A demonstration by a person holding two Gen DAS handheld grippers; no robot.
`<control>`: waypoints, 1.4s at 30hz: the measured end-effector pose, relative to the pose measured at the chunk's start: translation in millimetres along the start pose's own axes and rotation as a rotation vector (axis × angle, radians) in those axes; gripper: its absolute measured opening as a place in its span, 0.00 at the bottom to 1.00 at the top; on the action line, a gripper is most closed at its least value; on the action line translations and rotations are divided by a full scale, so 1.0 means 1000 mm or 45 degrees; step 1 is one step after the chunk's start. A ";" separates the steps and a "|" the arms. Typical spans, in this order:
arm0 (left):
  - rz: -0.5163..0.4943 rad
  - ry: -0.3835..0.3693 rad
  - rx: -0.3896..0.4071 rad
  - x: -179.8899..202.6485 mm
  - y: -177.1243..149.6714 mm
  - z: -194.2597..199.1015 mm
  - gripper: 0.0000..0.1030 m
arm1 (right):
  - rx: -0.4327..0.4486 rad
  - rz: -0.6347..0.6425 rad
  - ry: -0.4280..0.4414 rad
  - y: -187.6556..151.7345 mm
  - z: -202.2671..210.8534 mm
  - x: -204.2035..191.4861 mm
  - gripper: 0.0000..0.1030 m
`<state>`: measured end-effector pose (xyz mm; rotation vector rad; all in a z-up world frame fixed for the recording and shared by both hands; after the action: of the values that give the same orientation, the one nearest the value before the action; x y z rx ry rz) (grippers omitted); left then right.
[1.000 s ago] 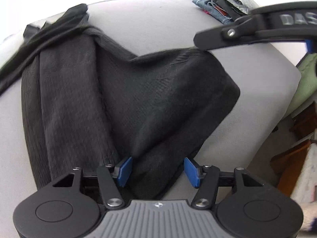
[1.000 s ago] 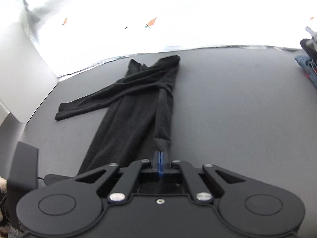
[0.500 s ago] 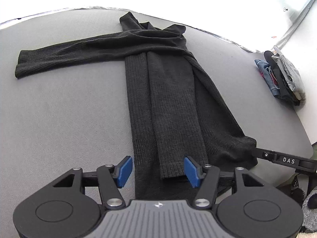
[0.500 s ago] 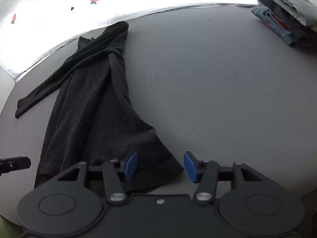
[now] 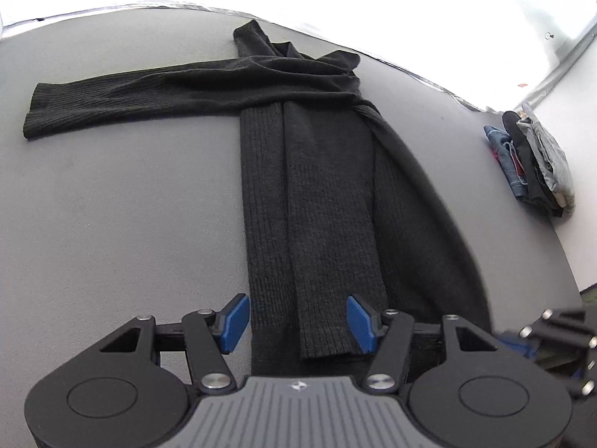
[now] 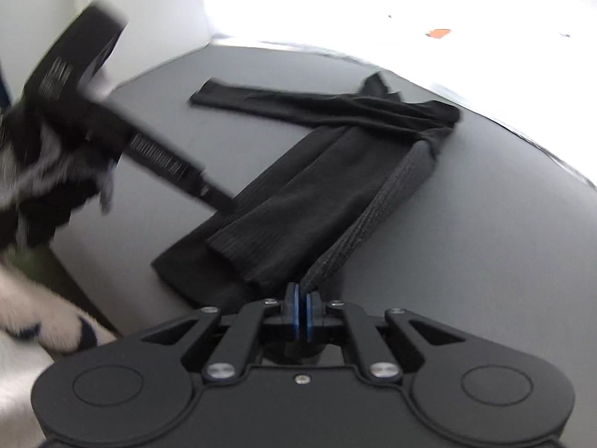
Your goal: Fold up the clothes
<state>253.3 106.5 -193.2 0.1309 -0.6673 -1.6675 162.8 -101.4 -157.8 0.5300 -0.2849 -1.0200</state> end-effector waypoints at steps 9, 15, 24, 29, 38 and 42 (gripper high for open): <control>0.116 0.147 0.043 -0.039 0.006 0.009 0.63 | -0.141 -0.044 0.148 0.010 -0.035 -0.016 0.45; 0.268 0.344 0.139 -0.089 0.030 0.020 0.65 | -0.026 -0.362 0.158 0.039 -0.021 0.029 0.58; 0.428 0.684 0.232 -0.194 0.099 0.010 0.72 | 0.061 -0.581 -0.041 0.083 -0.055 0.080 0.67; 0.428 0.712 0.225 -0.231 0.132 -0.014 0.78 | 0.042 -0.658 -0.123 0.117 -0.092 0.101 0.67; 0.232 0.752 0.242 -0.226 0.157 -0.054 0.12 | -0.065 -0.640 -0.199 0.167 -0.158 0.131 0.68; 0.117 0.894 0.310 -0.205 0.168 -0.040 0.12 | -0.029 -0.601 -0.265 0.180 -0.167 0.138 0.68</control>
<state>462.8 274.5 -200.6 0.8063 -0.3248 -1.3202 440.5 -98.3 -203.1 0.4808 -0.3406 -1.5398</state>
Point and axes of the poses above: each gripper's, at about its wrist camera, not at the fingertips, and z roughly against the way its jaws point, x to its right, y to its top, the point moved 2 cm from there along -z, roughly the way its jaws point, and after that the axes turned 9 degrees about -z, right-handed, at the moved point
